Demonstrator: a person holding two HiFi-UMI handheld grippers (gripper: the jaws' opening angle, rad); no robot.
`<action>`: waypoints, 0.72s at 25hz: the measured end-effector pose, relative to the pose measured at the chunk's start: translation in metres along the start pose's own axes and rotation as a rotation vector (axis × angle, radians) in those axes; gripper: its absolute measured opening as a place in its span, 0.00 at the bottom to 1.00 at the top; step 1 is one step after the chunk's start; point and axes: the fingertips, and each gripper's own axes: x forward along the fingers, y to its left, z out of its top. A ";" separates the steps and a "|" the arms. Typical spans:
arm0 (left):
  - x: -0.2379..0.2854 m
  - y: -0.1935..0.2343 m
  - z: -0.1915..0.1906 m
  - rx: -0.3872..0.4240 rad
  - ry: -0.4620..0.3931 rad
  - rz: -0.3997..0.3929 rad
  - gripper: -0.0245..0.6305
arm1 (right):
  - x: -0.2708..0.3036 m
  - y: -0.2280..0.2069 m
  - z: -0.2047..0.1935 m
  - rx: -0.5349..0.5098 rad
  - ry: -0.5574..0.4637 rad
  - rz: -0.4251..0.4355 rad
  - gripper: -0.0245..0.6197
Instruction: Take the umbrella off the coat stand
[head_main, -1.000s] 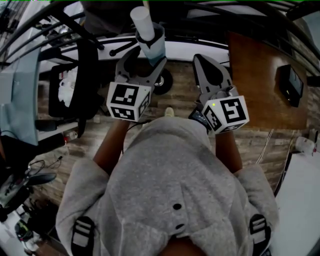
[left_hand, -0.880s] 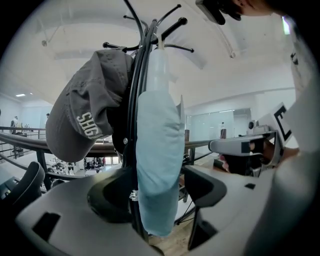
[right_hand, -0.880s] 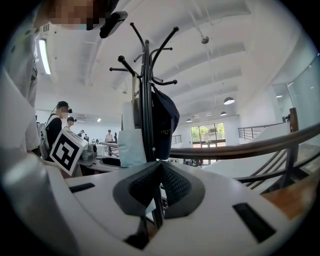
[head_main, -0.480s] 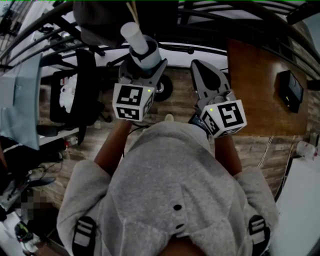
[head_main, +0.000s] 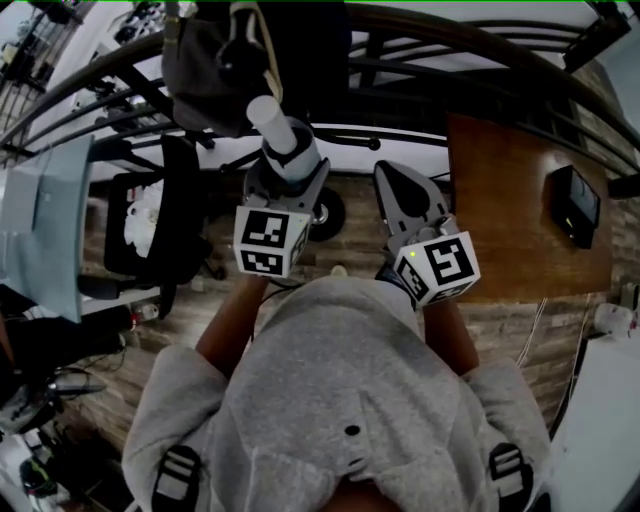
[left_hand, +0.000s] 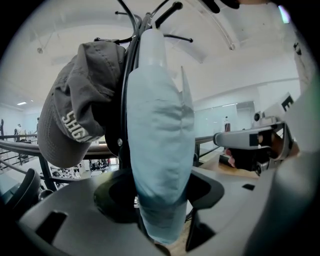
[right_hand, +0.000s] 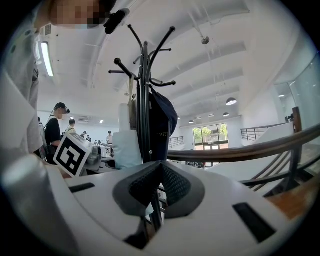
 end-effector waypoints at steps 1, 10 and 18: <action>-0.003 -0.001 0.001 -0.005 -0.005 -0.001 0.46 | 0.000 0.000 0.001 -0.004 0.000 0.000 0.05; -0.044 -0.013 0.053 0.053 -0.104 -0.041 0.46 | 0.001 0.009 0.007 -0.012 -0.010 0.011 0.05; -0.091 -0.029 0.086 0.056 -0.187 -0.134 0.46 | -0.003 0.032 0.006 -0.017 -0.015 0.016 0.05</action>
